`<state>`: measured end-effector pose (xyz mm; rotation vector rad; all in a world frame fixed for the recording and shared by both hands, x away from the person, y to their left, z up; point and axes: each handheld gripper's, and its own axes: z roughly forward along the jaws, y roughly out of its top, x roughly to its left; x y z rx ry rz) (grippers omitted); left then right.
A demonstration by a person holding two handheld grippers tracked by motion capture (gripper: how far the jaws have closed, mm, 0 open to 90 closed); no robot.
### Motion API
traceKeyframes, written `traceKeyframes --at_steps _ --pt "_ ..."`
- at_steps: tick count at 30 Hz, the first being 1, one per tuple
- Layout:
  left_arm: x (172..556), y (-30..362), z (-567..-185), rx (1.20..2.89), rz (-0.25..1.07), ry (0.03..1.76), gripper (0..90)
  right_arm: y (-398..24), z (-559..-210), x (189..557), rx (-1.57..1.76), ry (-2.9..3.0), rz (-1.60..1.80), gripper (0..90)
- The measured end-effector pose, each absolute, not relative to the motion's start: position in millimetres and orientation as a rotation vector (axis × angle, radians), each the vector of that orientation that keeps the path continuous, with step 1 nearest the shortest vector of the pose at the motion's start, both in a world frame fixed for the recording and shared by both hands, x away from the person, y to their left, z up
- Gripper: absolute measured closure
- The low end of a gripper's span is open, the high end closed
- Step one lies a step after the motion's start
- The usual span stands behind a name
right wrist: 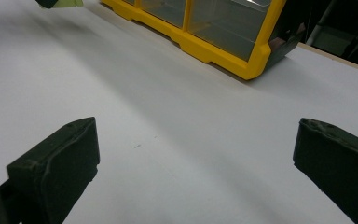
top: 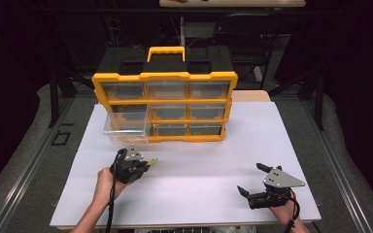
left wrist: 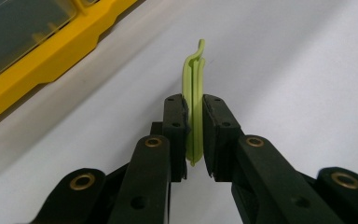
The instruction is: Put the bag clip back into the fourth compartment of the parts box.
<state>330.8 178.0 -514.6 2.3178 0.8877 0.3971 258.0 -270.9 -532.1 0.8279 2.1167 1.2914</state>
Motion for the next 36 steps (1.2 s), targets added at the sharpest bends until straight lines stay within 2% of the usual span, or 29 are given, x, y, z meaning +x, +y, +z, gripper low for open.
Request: traceKeyframes --at_steps 36 --pt "327.5 233.0 -515.4 2.245 0.457 1.069 80.8 -270.9 -532.2 258.1 0.829 2.119 1.29 0.0"
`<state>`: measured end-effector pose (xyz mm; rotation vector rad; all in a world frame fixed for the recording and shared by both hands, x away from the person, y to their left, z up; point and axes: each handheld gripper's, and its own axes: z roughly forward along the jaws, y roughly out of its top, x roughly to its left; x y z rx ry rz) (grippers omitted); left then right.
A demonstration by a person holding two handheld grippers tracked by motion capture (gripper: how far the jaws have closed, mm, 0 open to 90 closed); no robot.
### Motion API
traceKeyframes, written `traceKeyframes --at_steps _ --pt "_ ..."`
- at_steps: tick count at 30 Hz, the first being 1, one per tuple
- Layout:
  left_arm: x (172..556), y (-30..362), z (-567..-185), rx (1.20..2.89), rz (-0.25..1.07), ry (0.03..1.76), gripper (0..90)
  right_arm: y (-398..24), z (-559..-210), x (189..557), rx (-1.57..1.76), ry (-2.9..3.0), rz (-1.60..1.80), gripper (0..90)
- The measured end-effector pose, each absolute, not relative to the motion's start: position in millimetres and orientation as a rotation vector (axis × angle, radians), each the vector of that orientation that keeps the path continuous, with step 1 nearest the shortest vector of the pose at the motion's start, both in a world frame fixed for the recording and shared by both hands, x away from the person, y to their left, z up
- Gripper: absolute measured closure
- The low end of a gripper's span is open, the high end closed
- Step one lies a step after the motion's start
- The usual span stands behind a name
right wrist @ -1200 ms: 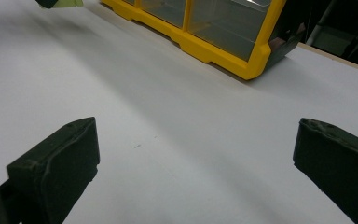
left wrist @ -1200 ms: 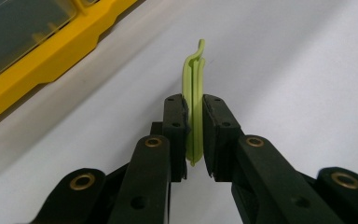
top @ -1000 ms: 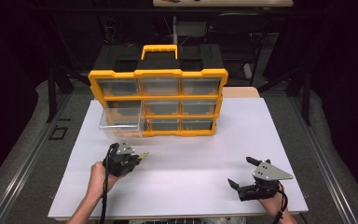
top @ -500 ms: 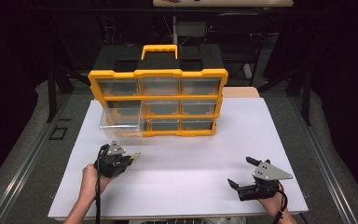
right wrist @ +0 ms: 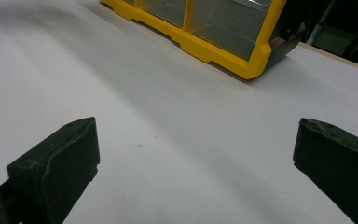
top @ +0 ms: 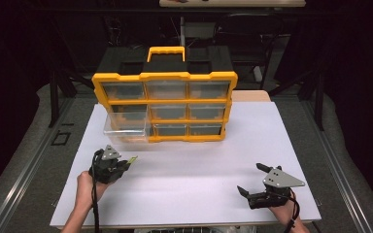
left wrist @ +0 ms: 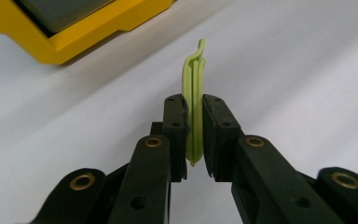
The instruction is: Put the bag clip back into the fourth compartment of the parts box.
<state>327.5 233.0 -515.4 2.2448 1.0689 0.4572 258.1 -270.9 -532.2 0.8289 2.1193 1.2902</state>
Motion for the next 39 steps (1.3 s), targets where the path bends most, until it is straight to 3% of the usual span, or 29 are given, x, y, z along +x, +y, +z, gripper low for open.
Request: traceKeyframes --at_steps 39 --pt "339.3 277.2 -504.5 2.184 0.508 1.218 80.8 -270.9 -533.0 259.1 0.829 2.125 1.3 0.0"
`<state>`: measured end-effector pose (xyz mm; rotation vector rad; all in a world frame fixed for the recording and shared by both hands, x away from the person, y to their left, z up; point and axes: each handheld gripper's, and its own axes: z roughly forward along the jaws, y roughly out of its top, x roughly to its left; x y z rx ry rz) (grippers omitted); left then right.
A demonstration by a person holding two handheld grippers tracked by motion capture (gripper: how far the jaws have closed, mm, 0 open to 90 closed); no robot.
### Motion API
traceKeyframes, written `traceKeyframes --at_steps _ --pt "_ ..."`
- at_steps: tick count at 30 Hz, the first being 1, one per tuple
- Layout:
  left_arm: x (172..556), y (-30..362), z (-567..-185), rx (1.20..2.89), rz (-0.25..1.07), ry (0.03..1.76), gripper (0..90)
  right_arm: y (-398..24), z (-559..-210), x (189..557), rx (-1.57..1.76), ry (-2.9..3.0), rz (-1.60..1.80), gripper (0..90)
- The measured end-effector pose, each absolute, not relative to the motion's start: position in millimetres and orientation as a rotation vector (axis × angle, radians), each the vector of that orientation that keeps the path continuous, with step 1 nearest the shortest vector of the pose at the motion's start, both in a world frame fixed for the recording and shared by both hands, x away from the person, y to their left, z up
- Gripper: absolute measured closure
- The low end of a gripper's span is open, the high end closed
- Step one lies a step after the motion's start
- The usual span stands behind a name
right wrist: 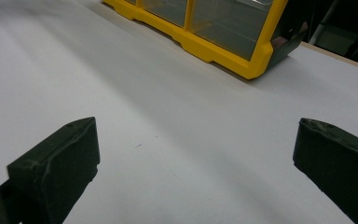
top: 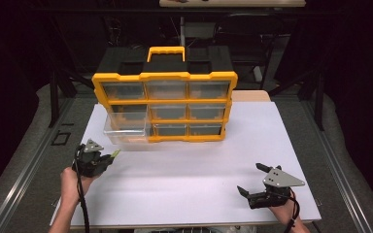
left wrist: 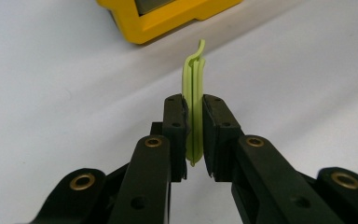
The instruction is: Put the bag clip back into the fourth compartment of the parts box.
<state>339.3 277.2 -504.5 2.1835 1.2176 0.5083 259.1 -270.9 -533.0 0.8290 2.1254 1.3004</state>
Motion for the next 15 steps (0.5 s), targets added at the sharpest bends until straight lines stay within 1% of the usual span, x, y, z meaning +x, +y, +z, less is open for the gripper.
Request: traceKeyframes --at_steps 5,15 --pt "341.2 283.4 -500.3 2.155 0.499 1.238 80.9 -271.6 -533.4 259.6 0.831 2.129 1.301 0.0" --pt "348.6 287.4 -492.8 2.164 0.507 1.248 80.8 -271.1 -534.7 261.5 0.837 2.132 1.291 0.0"
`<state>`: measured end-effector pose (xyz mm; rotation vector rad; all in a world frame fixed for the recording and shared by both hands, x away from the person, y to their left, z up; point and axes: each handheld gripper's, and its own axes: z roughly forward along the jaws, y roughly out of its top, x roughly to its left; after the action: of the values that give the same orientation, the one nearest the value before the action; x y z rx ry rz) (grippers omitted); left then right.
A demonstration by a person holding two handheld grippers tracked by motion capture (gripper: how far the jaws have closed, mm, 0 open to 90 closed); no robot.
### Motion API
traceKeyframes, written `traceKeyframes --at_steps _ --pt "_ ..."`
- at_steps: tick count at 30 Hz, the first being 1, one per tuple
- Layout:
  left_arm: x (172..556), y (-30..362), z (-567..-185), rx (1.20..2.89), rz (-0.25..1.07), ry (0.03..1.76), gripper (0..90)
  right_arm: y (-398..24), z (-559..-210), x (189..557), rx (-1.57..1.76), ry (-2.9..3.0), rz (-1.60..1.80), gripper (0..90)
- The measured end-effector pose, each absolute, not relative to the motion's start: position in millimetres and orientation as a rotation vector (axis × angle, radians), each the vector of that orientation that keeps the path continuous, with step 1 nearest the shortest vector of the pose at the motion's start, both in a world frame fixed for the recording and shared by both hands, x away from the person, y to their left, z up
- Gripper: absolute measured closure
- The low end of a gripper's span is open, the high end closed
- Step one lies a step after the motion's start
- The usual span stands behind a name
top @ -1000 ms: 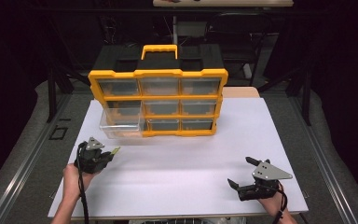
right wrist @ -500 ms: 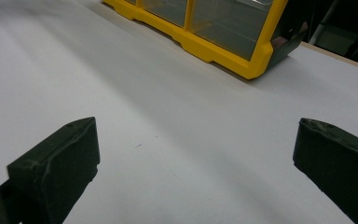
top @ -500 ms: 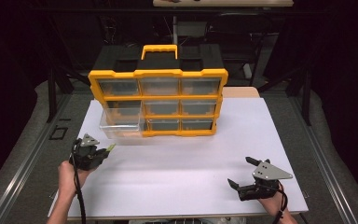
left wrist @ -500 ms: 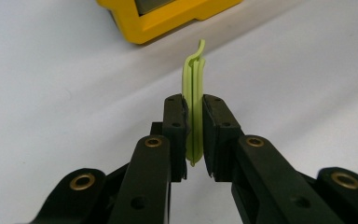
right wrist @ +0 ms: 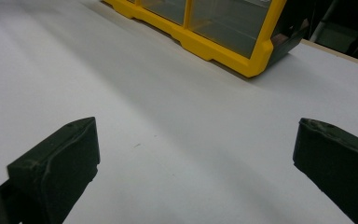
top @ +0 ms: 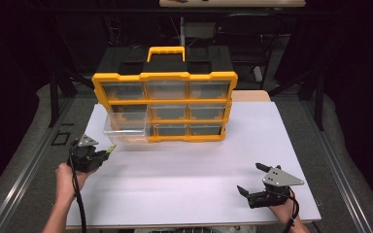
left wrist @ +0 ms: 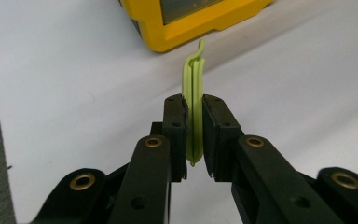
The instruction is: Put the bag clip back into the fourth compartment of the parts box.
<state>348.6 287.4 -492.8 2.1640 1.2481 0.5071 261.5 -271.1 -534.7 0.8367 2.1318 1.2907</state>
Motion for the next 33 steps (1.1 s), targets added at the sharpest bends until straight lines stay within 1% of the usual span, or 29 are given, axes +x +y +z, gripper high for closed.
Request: traceKeyframes --at_steps 10,17,33 --pt "357.1 296.4 -473.0 2.159 0.535 1.237 80.8 -272.5 -535.2 260.2 0.844 2.131 1.293 0.0" --pt "365.8 300.8 -463.8 2.164 0.529 1.254 80.8 -270.2 -534.3 259.8 0.832 2.131 1.29 0.0" --pt "371.7 298.5 -442.1 2.18 0.579 1.231 80.8 -269.4 -535.0 257.6 0.836 2.145 1.278 0.0"
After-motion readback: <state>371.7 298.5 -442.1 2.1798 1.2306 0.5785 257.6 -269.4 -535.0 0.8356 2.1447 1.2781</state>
